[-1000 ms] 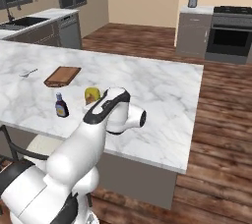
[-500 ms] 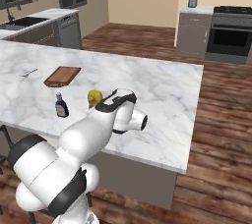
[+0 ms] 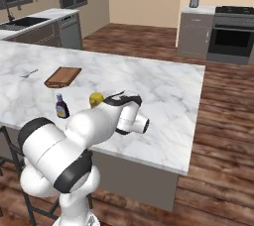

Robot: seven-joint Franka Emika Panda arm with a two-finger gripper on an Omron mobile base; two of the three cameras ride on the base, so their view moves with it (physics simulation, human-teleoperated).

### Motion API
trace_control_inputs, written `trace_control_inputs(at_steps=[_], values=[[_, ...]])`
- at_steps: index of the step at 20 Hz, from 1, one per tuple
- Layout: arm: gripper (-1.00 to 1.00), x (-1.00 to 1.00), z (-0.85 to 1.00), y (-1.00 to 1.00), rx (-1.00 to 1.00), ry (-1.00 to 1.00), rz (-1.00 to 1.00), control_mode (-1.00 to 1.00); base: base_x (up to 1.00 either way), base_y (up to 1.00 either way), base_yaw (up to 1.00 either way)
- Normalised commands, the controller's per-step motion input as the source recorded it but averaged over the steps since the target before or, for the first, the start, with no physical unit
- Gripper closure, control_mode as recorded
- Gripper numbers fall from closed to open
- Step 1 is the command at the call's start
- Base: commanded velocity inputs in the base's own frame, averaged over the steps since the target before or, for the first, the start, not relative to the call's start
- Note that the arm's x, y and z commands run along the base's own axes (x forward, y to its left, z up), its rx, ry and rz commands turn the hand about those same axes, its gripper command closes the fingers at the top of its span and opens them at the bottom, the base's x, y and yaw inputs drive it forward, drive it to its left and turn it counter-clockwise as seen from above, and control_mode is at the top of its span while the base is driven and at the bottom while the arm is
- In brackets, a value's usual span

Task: Move the mustard and condiment bottle from the cabinet to the dining counter.

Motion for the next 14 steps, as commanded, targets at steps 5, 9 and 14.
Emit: trace_control_inputs(at_steps=[5,9,14], values=[[1.0,0.12,-0.12,0.0,-0.02,0.0,0.02,-1.0,0.0,0.0,0.0],[1.0,0.01,-0.09,0.0,-0.01,0.0,0.0,-1.0,0.0,0.0,0.0],[1.0,0.08,-0.18,0.0,0.0,0.0,0.0,-1.0,0.0,0.0,0.0]])
